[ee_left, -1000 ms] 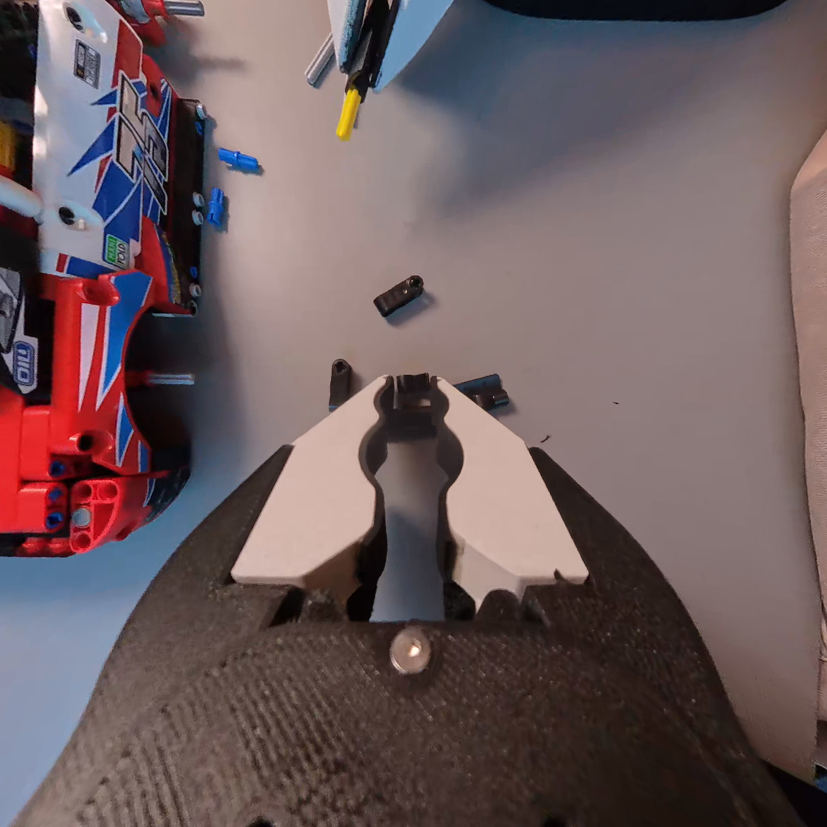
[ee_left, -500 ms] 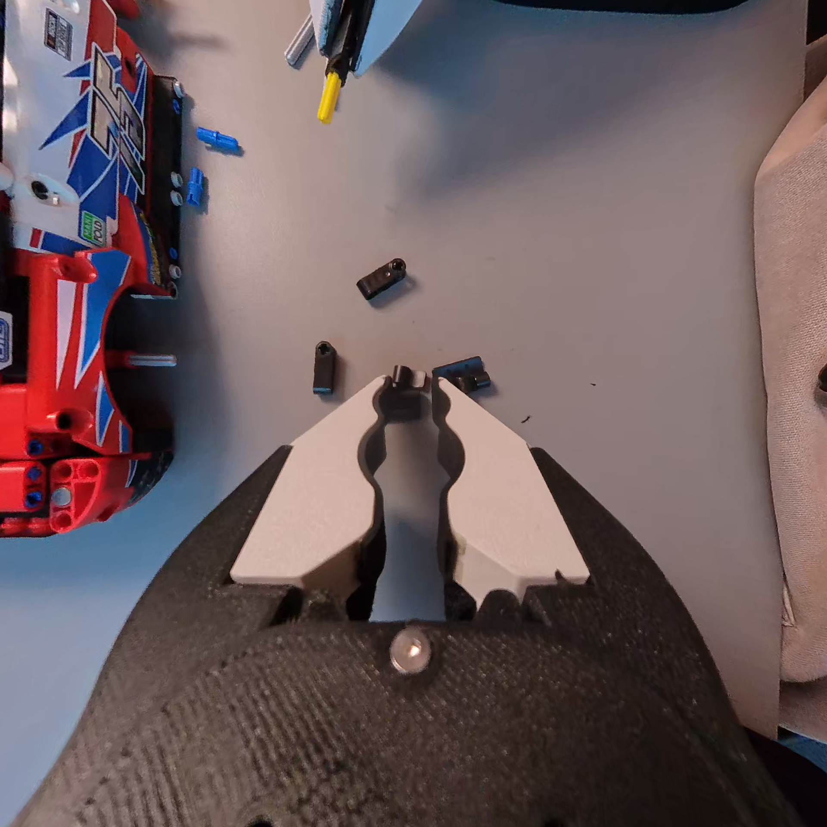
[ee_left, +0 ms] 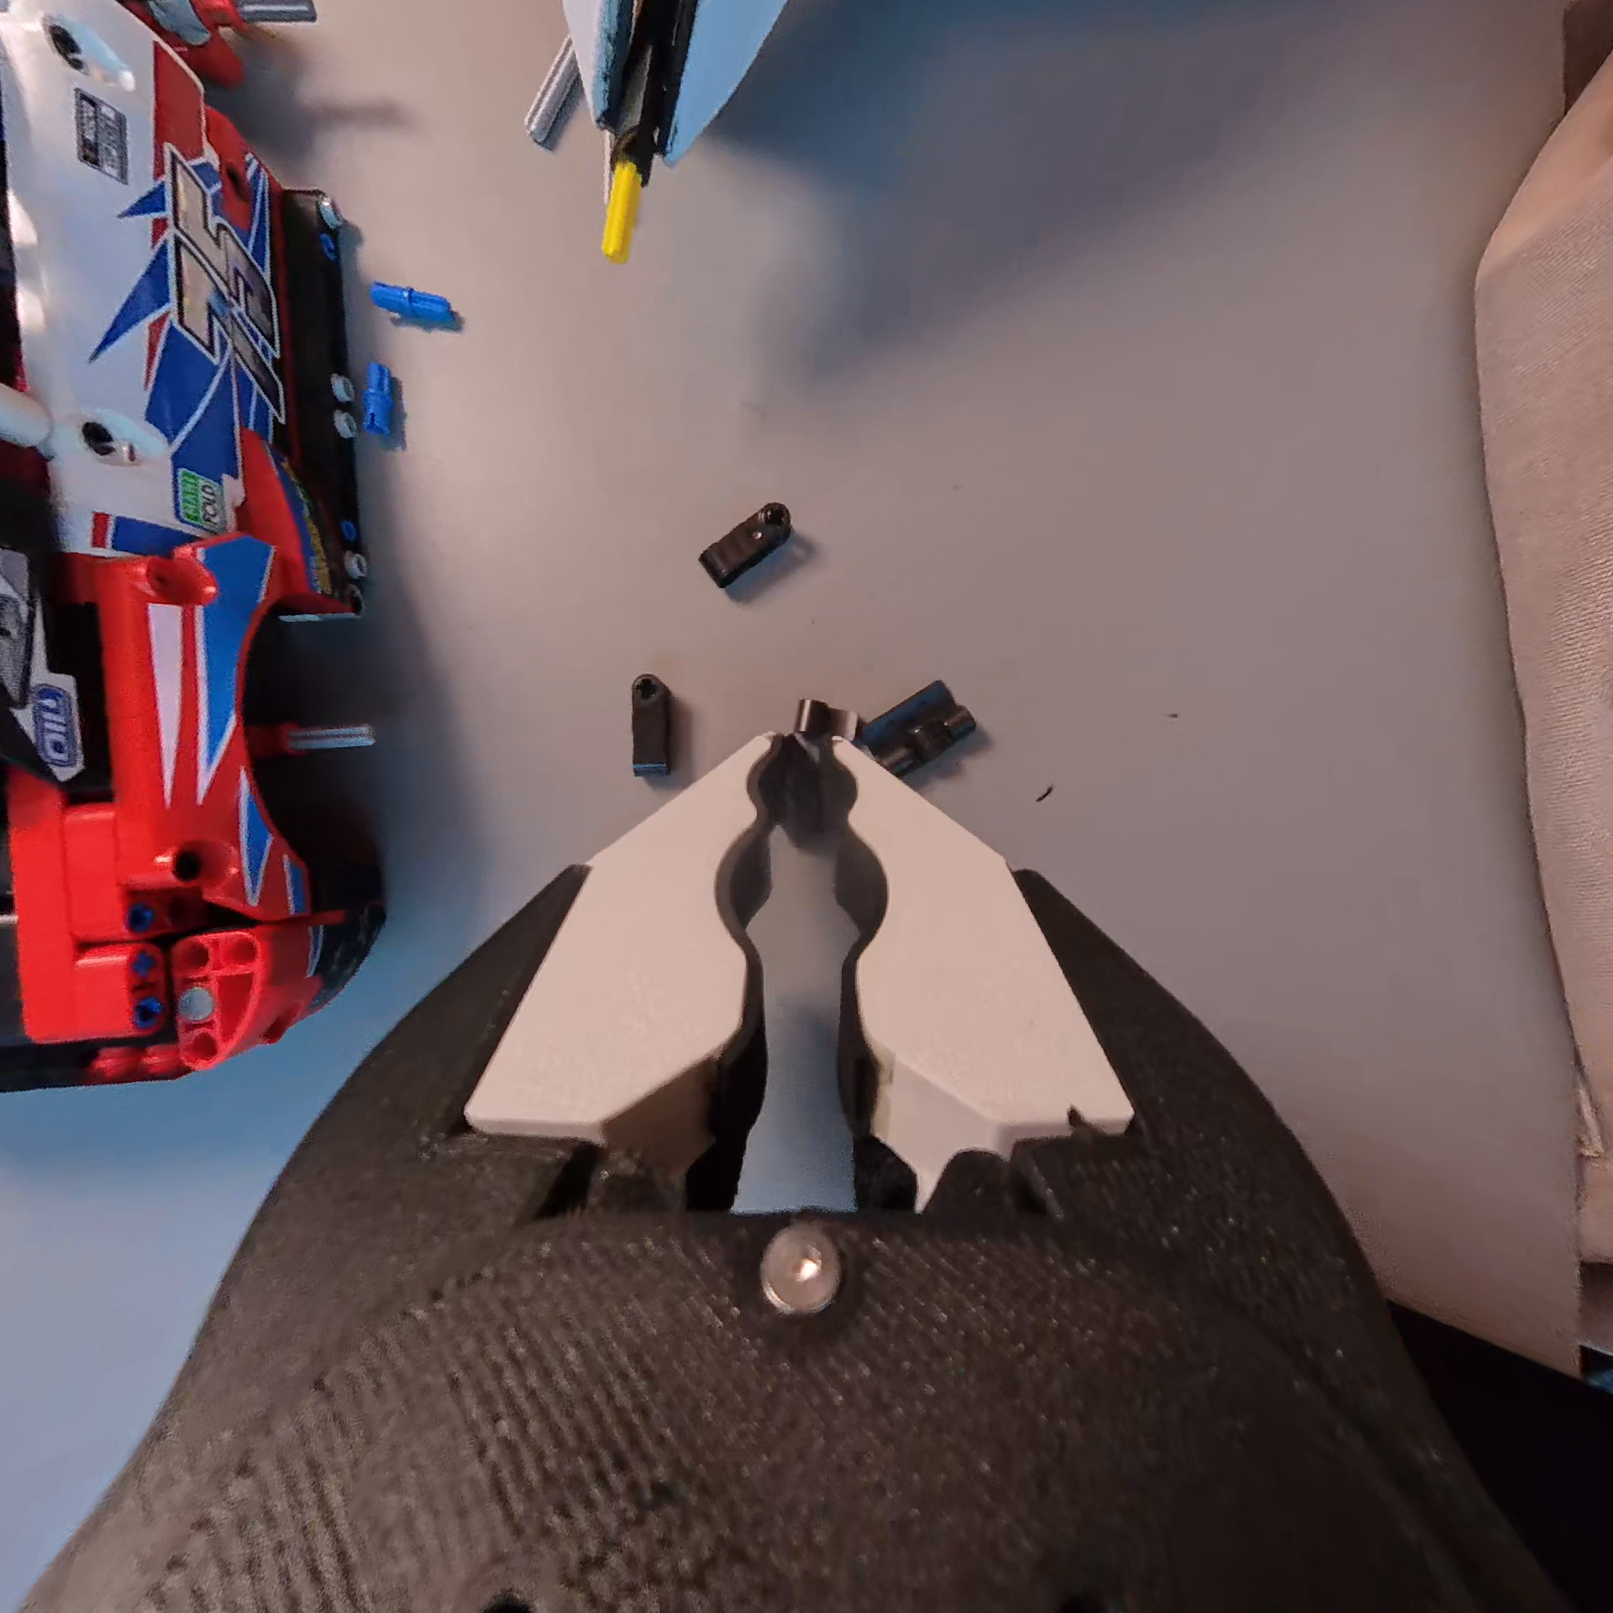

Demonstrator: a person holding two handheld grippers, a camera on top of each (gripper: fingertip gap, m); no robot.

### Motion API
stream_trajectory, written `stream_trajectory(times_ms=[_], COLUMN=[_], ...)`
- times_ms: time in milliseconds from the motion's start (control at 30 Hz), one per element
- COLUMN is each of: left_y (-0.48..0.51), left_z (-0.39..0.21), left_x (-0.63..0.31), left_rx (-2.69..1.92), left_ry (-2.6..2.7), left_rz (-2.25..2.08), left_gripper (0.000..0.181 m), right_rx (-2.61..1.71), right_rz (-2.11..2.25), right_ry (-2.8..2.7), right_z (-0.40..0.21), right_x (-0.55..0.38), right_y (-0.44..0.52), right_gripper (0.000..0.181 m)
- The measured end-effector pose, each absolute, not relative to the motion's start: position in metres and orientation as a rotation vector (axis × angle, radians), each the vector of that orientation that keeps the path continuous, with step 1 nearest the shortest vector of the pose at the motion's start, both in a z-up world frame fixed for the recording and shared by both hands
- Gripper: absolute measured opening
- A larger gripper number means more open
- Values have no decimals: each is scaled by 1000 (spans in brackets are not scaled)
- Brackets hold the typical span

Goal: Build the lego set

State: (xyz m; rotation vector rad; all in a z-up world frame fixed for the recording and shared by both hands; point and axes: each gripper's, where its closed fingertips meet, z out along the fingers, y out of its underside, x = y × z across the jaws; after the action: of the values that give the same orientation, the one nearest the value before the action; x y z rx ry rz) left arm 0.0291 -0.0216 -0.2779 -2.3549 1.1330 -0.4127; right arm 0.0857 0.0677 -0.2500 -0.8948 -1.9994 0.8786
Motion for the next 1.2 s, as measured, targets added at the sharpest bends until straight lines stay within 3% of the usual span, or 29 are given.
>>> stream_trajectory(times_ms=[233, 567, 1200], left_y=[-15, -1, -22], left_z=[-285, -284, -279], left_x=[33, 36, 35], left_rx=[-2286, -2320, -2324], left_ry=[1408, 1236, 1149], left_rz=[-356, -402, -445], left_gripper=[23, 10, 10], right_rx=[-898, -892, -894], right_rz=[877, 872, 868], right_ry=[-1998, -2002, -2005], right_z=[-250, -251, -251], right_x=[85, 86, 85], right_y=[68, 68, 68], right_gripper=[5, 5, 5])
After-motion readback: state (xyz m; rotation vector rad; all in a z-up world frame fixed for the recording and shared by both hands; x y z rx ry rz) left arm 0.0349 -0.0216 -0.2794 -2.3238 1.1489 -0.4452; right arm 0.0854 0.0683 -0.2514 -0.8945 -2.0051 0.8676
